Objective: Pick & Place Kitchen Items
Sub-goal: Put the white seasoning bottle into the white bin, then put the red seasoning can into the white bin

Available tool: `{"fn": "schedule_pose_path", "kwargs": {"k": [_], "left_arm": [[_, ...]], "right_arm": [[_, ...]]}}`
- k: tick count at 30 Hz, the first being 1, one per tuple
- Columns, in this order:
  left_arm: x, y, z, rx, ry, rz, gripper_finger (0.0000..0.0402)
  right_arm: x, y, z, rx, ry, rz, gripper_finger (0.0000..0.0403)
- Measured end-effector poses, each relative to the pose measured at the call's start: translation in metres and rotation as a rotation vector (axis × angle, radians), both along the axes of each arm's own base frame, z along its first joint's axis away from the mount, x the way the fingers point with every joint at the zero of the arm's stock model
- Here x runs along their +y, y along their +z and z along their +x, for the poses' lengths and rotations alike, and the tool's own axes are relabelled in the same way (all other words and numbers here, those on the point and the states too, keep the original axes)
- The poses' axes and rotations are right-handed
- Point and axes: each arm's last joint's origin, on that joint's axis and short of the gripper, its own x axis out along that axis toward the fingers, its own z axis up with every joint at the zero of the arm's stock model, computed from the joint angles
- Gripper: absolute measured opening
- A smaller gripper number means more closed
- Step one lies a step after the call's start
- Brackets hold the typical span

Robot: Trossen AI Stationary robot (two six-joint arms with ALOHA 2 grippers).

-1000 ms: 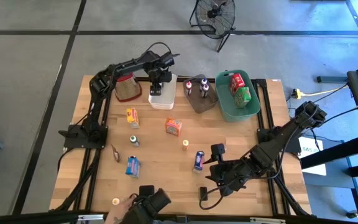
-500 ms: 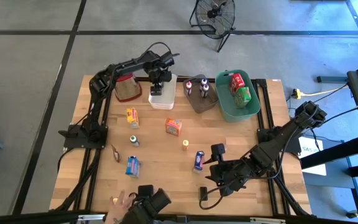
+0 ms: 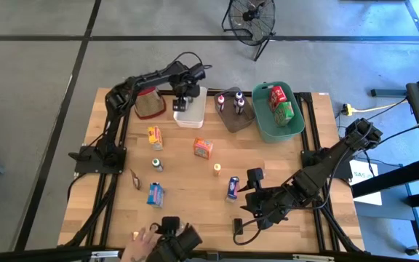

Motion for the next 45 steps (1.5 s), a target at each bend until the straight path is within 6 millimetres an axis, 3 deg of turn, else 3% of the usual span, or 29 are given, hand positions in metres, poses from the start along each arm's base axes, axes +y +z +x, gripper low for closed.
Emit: {"fn": "schedule_pose_path", "kwargs": {"k": [7,14,19,24,27,34,39,45], "left_arm": [[-0.007,0.025,-0.001,-0.071,-0.011,0.052,0.026],[-0.028,0.074,-0.01,-0.174,-0.017,0.147,0.026],[-0.062,0.121,-0.021,-0.338,-0.005,0.173,0.026],[-0.107,0.156,-0.035,-0.509,-0.038,0.008,0.0262],[-0.136,0.169,-0.046,-0.545,0.038,-0.096,0.0262],[-0.203,0.181,-0.06,-0.465,0.085,-0.119,0.0261],[-0.242,0.17,-0.067,-0.417,0.034,-0.015,0.0262],[-0.273,0.148,-0.084,-0.42,0.029,0.134,0.0261]], "right_arm": [[0.0,0.0,0.0,0.0,0.002,-0.005,0.025],[0.0,0.0,0.0,0.0,0.013,-0.017,0.025],[0.0,0.0,0.0,0.002,0.015,-0.02,0.025],[0.0,0.0,0.0,0.003,0.016,-0.021,0.025],[0.0,-0.001,-0.001,0.008,0.015,-0.024,0.025],[-0.004,-0.005,-0.006,0.071,-0.068,0.004,0.025],[-0.006,-0.007,-0.008,0.099,-0.124,0.031,0.025],[-0.007,-0.007,-0.008,0.101,-0.121,0.024,0.025]]}}
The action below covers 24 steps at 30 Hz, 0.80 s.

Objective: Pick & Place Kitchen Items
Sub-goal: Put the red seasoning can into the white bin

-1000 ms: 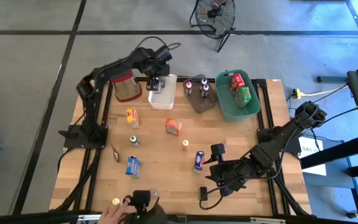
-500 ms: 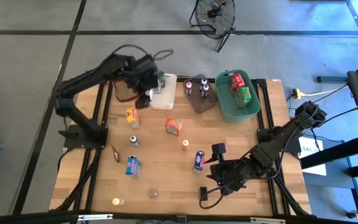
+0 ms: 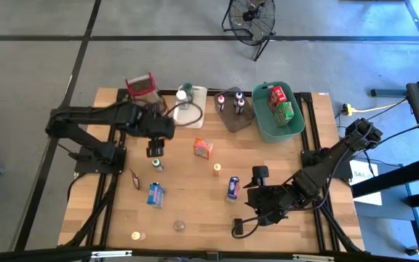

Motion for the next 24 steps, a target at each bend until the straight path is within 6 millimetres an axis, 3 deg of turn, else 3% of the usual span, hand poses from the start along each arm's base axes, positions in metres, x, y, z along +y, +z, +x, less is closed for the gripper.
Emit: {"fn": "schedule_pose_path", "kwargs": {"k": [8,18,24], "left_arm": [[-0.025,-0.025,-0.021,-0.064,-0.097,-0.044,0.026],[-0.036,-0.018,-0.027,-0.261,-0.154,-0.028,0.0261],[-0.038,-0.013,-0.033,-0.301,-0.147,0.047,0.0261]], "right_arm": [[-0.009,0.0,0.006,0.002,-0.011,-0.023,0.025],[-0.049,0.015,-0.007,0.098,-0.432,0.103,0.025],[-0.051,0.017,-0.009,0.1,-0.443,0.105,0.025]]}}
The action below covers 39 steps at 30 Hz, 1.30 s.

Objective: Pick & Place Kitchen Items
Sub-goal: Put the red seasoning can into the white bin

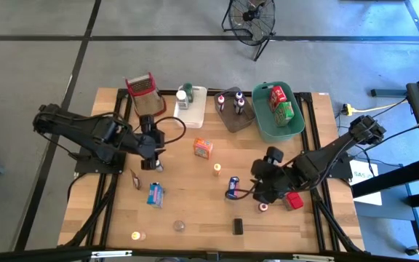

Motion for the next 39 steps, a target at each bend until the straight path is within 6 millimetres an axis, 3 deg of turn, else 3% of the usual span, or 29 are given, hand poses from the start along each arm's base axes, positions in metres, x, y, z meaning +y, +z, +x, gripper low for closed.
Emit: {"fn": "schedule_pose_path", "kwargs": {"k": [7,20,32,39], "left_arm": [[-0.001,0.001,-0.001,-0.013,0.003,0.023,0.0261],[-0.002,0.001,-0.001,-0.02,0.018,0.003,0.026],[-0.002,0.001,-0.001,-0.018,0.017,0.003,0.026],[-0.001,0.001,-0.001,-0.019,0.018,0.008,0.0262]], "right_arm": [[0.001,0.001,0.002,-0.005,0.04,-0.002,0.025],[-0.001,0.018,-0.008,0.036,-0.092,0.154,0.025],[0.01,0.028,0.009,-0.122,0.146,0.146,0.025],[0.017,0.034,0.017,-0.202,0.215,0.237,0.025]]}}
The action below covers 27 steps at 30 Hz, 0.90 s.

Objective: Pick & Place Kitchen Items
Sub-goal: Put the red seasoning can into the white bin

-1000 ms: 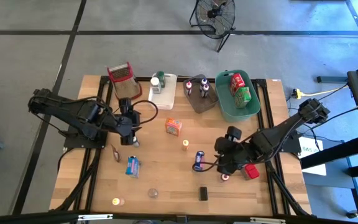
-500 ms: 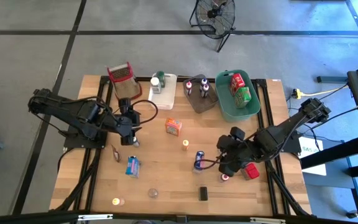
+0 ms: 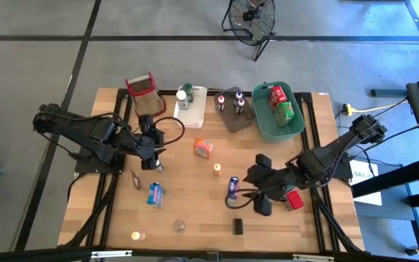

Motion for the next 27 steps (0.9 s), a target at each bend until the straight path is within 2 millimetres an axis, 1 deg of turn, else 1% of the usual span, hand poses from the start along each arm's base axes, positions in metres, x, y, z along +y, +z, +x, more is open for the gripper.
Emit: {"fn": "schedule_pose_path", "kwargs": {"k": [3,7,11,15,19,24,27], "left_arm": [[0.0,0.0,0.0,0.0,0.0,0.0,0.0261],[0.0,0.0,0.0,0.0,0.0,0.0,0.0261],[0.0,0.0,0.0,0.0,0.0,0.001,0.0262],[0.0,0.0,0.0,0.0,0.001,0.001,0.026],[0.0,0.0,0.0,0.0,0.001,0.001,0.0261],[0.0,0.0,0.0,0.0,0.001,0.001,0.0262],[0.0,0.0,0.0,-0.001,0.001,0.001,0.026]], "right_arm": [[0.004,0.005,0.005,-0.051,0.03,0.067,0.025],[0.006,0.012,0.012,-0.154,0.096,0.058,0.025],[0.007,0.016,0.014,-0.206,0.076,0.073,0.025],[0.006,0.016,0.014,-0.205,0.048,0.055,0.0256],[0.005,0.016,0.014,-0.215,0.052,0.018,0.0278],[0.005,0.015,0.014,-0.217,0.073,-0.014,0.0319],[0.005,0.011,0.011,-0.149,0.121,-0.003,0.0334]]}}
